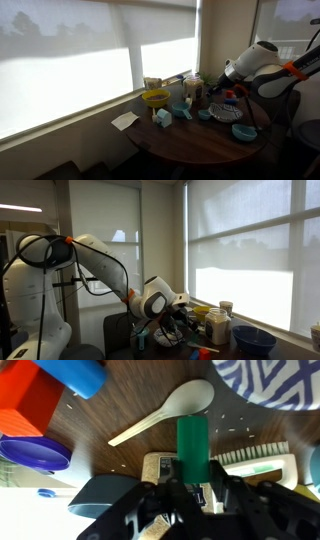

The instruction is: Pick up the green cylinder and make it stand vertically near the sugar jar, pick up the blue cylinder and make it stand vertically on the table

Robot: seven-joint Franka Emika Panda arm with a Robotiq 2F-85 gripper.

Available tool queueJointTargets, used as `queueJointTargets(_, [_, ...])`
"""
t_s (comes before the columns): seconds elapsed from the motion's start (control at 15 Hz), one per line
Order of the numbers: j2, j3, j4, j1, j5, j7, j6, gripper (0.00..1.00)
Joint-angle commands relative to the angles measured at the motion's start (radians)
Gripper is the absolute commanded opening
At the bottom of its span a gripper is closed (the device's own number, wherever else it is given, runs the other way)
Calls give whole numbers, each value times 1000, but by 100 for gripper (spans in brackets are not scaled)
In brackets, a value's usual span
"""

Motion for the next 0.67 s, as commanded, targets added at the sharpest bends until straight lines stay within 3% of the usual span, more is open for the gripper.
queueJointTargets(0.0, [23, 40, 44, -70, -139, 114, 21, 8])
queueJointTargets(0.4, [40, 81, 88, -137, -346, 304, 3, 8])
queueJointTargets(0.47, [15, 51, 58, -115, -282, 227, 4, 33])
queueJointTargets(0.6, [23, 62, 63, -118, -303, 256, 4, 33])
